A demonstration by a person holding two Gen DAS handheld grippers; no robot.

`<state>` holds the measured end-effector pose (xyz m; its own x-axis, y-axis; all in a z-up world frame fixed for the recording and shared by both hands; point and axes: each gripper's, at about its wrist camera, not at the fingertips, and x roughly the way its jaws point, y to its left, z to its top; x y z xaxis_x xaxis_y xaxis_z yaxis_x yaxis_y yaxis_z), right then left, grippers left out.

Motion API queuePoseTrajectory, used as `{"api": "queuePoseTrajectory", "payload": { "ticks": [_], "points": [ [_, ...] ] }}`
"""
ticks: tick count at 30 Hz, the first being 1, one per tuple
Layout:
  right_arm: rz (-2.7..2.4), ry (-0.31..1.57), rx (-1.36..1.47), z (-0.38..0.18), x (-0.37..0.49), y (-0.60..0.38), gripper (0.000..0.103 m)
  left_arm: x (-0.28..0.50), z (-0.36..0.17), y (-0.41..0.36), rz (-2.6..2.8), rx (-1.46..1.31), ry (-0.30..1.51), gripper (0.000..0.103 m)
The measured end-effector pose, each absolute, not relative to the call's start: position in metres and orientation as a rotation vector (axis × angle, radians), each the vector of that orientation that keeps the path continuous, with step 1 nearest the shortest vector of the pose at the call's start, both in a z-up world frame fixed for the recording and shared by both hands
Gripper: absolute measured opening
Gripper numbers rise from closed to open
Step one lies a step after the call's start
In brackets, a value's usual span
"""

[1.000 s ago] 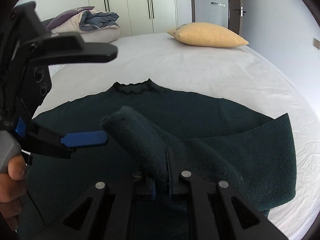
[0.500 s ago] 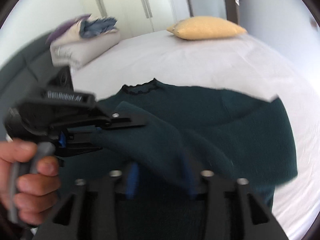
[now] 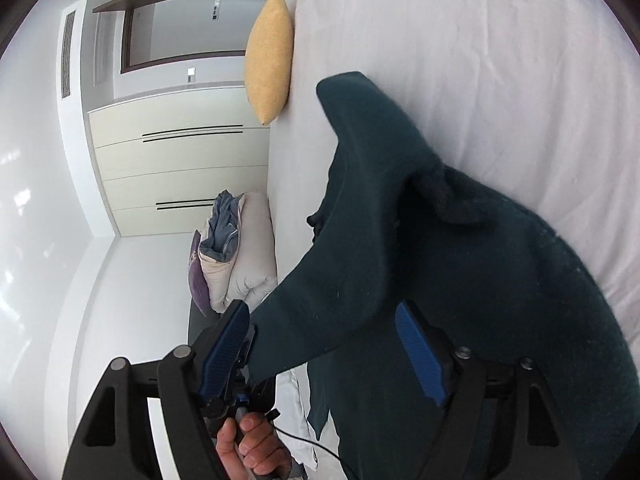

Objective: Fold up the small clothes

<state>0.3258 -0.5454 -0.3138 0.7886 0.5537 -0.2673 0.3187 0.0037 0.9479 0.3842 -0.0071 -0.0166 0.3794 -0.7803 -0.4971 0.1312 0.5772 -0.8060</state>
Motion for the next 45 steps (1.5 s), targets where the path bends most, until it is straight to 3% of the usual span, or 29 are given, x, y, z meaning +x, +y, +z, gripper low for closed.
{"api": "queuePoseTrajectory", "payload": {
  "ticks": [1,18,38,42,45],
  "points": [
    [0.209,0.704,1.623,-0.318,0.333,-0.547,0.079,0.380,-0.015,-0.002,-0.656,-0.754,1.017,0.006],
    [0.117,0.691,1.560,-0.325,0.395,-0.556,0.079,0.364,-0.058,0.088,-0.493,-0.804,1.009,0.006],
    [0.100,0.744,1.443,-0.322,0.370,-0.558,0.076,0.371,-0.160,0.129,-0.395,-0.845,1.105,0.006],
    [0.083,0.838,1.407,-0.309,0.356,-0.561,0.077,0.368,-0.166,0.135,-0.408,-0.882,1.108,0.007],
    [0.104,0.792,1.337,-0.280,0.344,-0.571,0.078,0.363,-0.157,0.130,-0.402,-0.834,1.118,0.007]
  ]
}}
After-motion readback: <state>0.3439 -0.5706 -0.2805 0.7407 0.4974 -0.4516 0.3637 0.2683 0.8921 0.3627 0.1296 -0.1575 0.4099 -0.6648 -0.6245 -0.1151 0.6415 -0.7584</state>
